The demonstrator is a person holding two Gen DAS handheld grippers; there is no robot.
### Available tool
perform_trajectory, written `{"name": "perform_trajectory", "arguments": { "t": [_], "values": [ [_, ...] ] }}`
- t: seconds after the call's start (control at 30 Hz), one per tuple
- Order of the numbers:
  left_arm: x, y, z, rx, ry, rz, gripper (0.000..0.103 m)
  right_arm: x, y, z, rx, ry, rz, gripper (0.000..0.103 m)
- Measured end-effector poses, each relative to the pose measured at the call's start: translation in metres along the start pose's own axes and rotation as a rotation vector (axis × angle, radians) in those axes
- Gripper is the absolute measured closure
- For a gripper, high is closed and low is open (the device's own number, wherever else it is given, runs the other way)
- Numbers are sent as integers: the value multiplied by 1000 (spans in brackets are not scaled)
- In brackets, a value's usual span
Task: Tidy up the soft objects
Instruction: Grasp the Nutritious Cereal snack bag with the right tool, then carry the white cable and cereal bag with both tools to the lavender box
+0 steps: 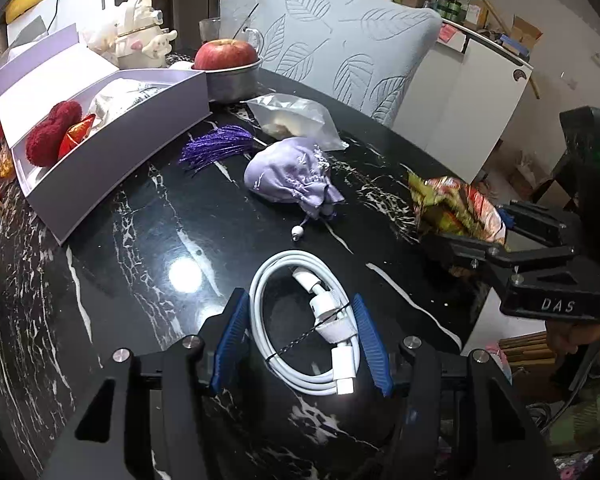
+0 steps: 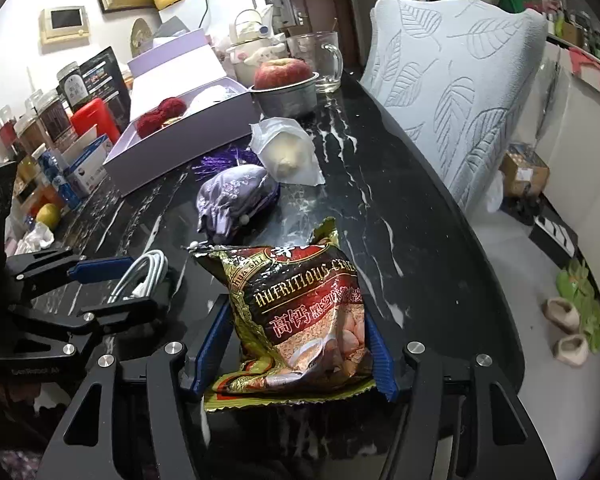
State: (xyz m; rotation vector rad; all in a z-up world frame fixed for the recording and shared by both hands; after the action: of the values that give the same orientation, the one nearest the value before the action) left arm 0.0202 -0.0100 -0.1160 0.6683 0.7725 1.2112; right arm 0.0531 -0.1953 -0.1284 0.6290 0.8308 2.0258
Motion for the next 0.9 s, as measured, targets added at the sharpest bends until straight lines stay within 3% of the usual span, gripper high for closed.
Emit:
{"name": "perform_trajectory", "arguments": {
  "t": [0.27,0.57,0.67,0.9],
  "values": [
    [6,25,-9,-37,21,28,49,20,10,-8,8,39,42,42],
    [25,58,-19,-99,67,97,49,65,16,-4,-29,132,155,49],
    [33,63,-22,-105,100,104,49,80,12,-2,-32,173,151,49],
    [42,68,-26,-120,132,112,49,89,10,0,-32,166,187,62]
  ]
}}
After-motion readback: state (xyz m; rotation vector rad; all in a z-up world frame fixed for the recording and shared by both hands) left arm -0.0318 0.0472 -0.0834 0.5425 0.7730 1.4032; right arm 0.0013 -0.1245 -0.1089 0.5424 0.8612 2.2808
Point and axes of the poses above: each gripper's, at about its wrist camera, not at the fingertips, and y roughly against the way its jaws point, x to its left, z to its top, the point moved 3 cm from there along -y, roughly the way its jaws point, and after that the axes turned 5 degrees about y, right-handed, at the moved point
